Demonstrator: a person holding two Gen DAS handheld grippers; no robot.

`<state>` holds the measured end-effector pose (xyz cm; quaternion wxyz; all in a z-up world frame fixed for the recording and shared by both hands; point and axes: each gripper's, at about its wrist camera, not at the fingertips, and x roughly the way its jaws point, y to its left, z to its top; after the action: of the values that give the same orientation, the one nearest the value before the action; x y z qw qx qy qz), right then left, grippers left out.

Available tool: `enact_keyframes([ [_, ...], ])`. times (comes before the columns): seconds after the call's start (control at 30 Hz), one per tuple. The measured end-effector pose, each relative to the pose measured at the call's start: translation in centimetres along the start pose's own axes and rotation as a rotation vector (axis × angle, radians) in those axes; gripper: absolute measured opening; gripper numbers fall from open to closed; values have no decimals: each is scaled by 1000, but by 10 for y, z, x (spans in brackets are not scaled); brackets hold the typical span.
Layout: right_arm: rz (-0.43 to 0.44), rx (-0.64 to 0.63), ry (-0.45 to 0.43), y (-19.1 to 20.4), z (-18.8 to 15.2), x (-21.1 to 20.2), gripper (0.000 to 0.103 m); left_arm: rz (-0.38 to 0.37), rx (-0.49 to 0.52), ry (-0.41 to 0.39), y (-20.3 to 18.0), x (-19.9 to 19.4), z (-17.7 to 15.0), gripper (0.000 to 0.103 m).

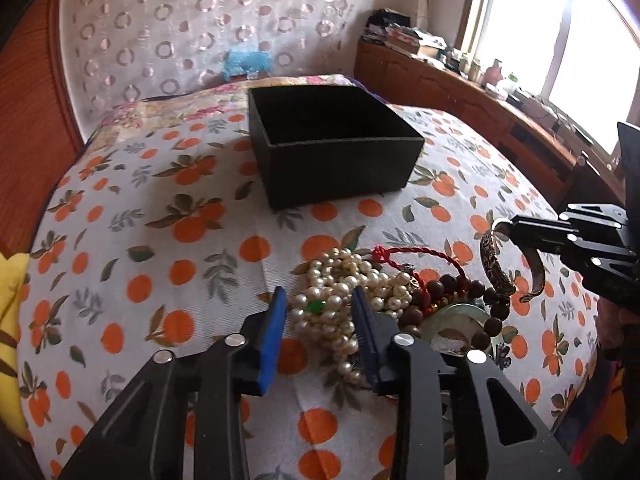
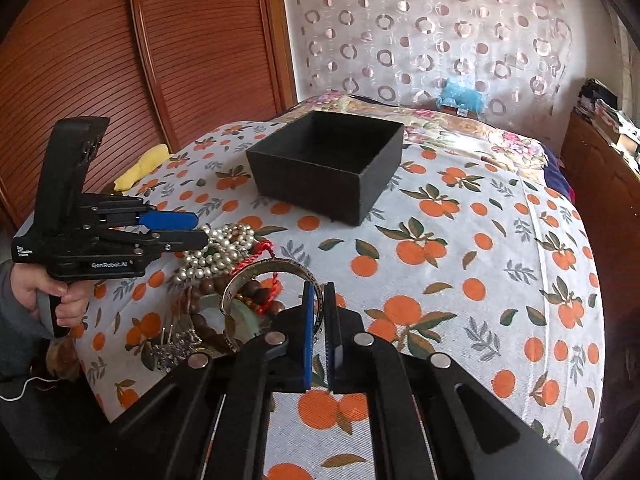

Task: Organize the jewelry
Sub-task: 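Close the left gripper on a white pearl necklace and lift it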

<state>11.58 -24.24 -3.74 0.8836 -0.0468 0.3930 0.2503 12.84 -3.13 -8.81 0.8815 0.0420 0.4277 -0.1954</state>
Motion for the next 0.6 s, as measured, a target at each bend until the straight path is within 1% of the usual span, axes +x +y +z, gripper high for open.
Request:
enact_keyframes([
  [0.03, 0, 3, 0, 0, -1, 0, 5, 1, 5, 0, -1, 2, 1, 28],
  [0.13, 0, 9, -3, -2, -3, -1, 5, 3, 16, -13, -2, 1, 4, 13],
  [0.23, 1, 13, -2, -3, -6, -1, 5, 15, 17, -29, -1, -6, 5, 10],
  [0.27, 0, 13, -2, -3, -7, -1, 6, 18, 13, -31, 0, -8, 6, 7],
  [0.33, 1, 18, -5, -3, -7, -2, 6, 22, 5, -41, 4, -15, 8, 7],
  [0.47, -1, 19, -14, -1, -4, -4, 5, 8, -18, -87, 13, -37, 16, 7],
  [0.6, -3, 16, -26, 0, 1, -8, 5, 7, -21, -135, 14, -58, 27, 7],
])
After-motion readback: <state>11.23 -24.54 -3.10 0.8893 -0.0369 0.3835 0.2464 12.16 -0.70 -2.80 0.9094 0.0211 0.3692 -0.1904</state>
